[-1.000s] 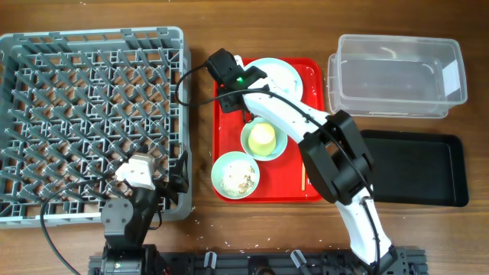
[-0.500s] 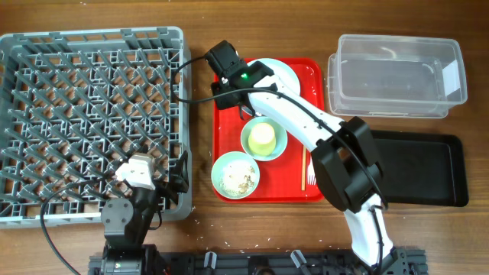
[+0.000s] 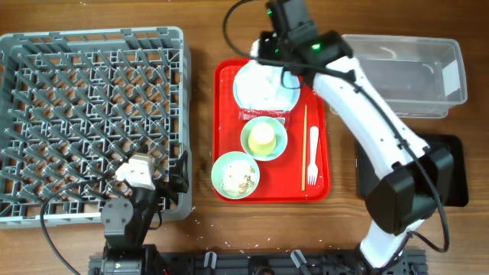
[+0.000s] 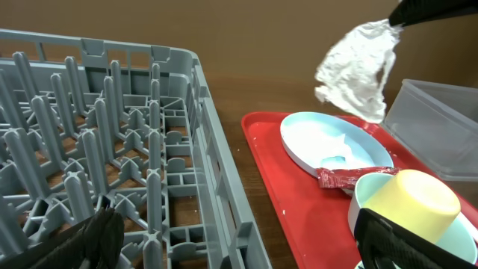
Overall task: Sort waste into correct bins and load items into the dishwasher rack
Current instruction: 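Carry the tissue with the right gripper and drop it in the clear bin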
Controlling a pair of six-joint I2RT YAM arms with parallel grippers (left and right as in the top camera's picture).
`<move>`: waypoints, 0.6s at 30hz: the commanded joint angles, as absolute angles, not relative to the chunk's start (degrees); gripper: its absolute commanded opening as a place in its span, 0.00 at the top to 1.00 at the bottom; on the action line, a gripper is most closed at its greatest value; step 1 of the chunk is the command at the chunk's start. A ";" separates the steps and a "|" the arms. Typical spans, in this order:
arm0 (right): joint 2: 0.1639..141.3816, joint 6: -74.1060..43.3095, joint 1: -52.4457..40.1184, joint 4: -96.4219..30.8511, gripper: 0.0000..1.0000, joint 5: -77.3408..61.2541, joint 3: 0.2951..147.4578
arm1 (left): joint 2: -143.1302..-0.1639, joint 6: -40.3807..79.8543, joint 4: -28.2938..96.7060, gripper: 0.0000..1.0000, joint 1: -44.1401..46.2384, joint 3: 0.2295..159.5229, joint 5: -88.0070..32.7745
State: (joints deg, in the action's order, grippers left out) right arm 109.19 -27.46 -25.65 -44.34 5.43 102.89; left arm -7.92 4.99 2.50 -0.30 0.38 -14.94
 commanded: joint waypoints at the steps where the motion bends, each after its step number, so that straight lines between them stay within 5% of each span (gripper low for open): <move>1: 105.67 -28.60 -20.05 -44.66 0.96 6.37 103.61 | -7.66 4.25 2.85 0.00 -0.54 0.34 -15.59; 10: 101.71 -34.92 2.31 -50.06 0.95 9.19 101.69 | -7.66 4.27 2.85 0.00 -0.54 0.34 -15.62; 12: 103.70 -34.48 3.64 -49.84 0.73 9.19 101.69 | -7.66 4.25 2.85 0.00 -0.54 0.34 -15.62; 14: 106.24 -34.28 4.05 -49.28 0.32 9.08 101.69 | -7.66 4.25 2.85 0.00 -0.54 0.34 -15.62; 15: 107.42 -31.33 4.03 -48.66 0.23 6.72 101.69 | -7.66 4.27 2.85 0.00 -0.54 0.34 -15.62; 18: 107.68 -18.70 3.81 -48.27 0.19 -9.47 101.73 | -7.66 4.25 2.85 0.00 -0.54 0.34 -15.59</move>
State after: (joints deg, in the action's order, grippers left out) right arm 107.02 -28.62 4.08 -48.64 3.07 102.08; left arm -7.92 4.99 2.48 -0.30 0.38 -14.92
